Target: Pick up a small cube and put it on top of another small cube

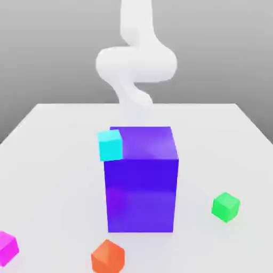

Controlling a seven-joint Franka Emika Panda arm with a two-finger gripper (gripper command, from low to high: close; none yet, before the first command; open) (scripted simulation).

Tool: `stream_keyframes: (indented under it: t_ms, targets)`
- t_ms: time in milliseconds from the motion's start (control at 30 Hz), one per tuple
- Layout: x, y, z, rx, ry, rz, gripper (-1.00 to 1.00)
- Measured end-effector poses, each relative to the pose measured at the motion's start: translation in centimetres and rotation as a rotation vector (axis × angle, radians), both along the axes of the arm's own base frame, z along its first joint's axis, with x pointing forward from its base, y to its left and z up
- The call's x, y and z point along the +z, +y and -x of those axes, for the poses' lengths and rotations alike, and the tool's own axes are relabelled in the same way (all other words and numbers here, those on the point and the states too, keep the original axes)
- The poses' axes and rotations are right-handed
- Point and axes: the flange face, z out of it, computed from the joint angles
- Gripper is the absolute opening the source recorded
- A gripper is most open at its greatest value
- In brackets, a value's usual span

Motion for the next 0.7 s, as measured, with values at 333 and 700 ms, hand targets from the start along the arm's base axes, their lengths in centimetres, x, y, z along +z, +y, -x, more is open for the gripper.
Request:
stream_keyframes:
  t_ms: [333, 700]
  targets:
    - [-14.2, -8.9, -9.8, -0.079, 0.245, -0.107, 0.00]
    - [-32.4, -19.7, -12.2, -0.238, 0.492, -0.165, 0.00]
